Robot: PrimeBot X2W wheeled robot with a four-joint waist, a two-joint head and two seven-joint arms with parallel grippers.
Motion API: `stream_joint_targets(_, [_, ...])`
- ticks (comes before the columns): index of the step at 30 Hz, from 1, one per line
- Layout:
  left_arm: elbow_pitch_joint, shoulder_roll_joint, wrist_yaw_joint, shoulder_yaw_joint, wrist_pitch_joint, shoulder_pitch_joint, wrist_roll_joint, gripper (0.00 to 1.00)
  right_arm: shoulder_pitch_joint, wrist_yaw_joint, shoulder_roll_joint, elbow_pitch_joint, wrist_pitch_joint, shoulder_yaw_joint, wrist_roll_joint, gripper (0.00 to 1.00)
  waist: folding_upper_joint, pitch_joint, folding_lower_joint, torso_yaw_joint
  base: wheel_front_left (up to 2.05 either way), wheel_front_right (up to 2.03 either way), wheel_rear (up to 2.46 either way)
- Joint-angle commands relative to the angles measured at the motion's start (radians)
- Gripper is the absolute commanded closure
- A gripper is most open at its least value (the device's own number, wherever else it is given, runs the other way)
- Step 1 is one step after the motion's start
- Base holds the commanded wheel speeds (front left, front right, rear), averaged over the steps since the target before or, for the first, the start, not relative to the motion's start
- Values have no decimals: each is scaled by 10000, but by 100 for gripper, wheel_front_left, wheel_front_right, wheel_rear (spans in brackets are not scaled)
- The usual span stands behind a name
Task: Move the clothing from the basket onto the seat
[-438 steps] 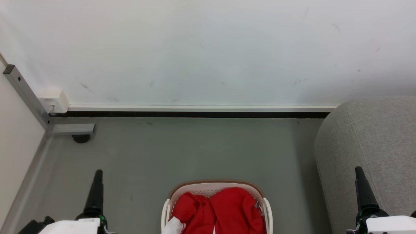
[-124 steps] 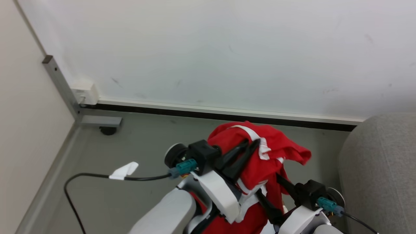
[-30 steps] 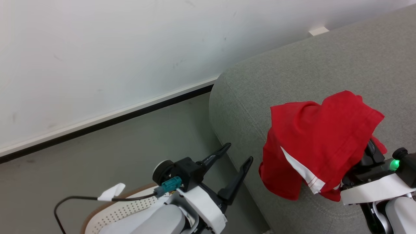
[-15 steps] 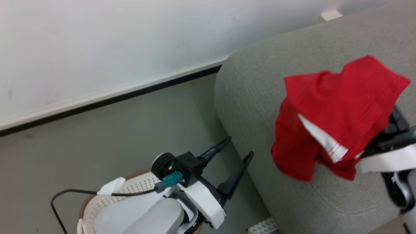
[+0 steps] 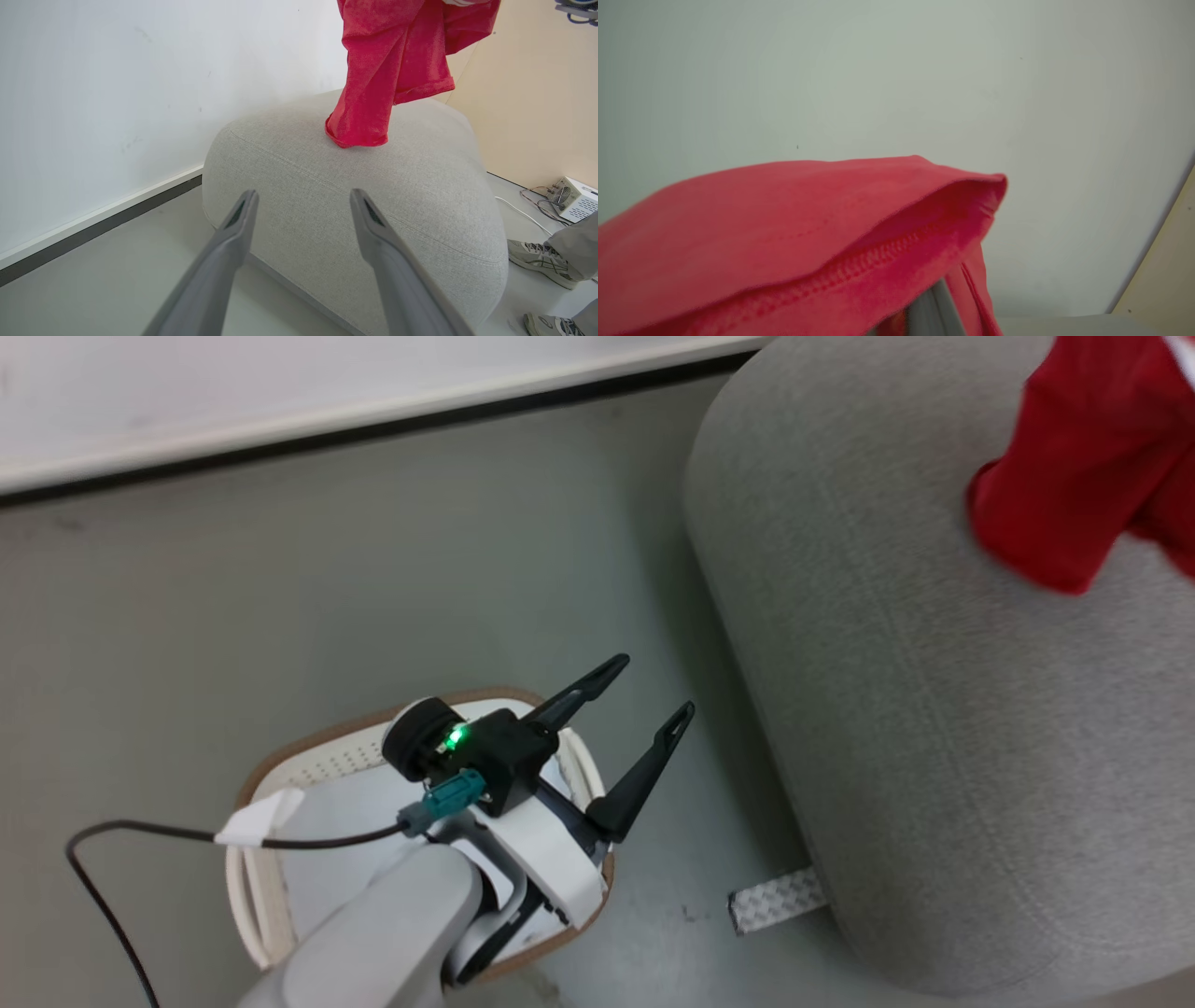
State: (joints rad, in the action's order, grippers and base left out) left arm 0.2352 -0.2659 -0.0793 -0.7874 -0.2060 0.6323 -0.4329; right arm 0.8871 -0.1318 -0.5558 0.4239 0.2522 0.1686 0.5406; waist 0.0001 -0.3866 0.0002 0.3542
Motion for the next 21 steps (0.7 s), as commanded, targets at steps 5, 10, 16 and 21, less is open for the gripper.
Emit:
stream_joint_targets(5, [-431, -382, 81, 132, 202, 360, 212, 0, 1412, 22, -733, 1145, -8, 72, -221, 100, -1, -1538, -2, -755, 0, 0, 0])
stream_joint_targets(10, [-697, -652, 186, 280, 318, 495, 206, 0, 2011, 22, -1040, 2947, -284, 392, -912, 100, -1, -2169, -2, -1020, 0, 0, 0])
stream_joint_targets(16, [-871, -899, 307, 450, 355, 505, 101, 0, 2163, 22, -540, 4976, -833, 976, -1103, 100, -1, -2518, -2, -1152, 0, 0, 0])
stream_joint_targets(21, [-1002, -1076, 377, 530, 404, 501, 40, 0, 2071, 23, -21, 6161, -1645, 1661, -951, 100, -1, -2658, -2, -1110, 0, 0, 0])
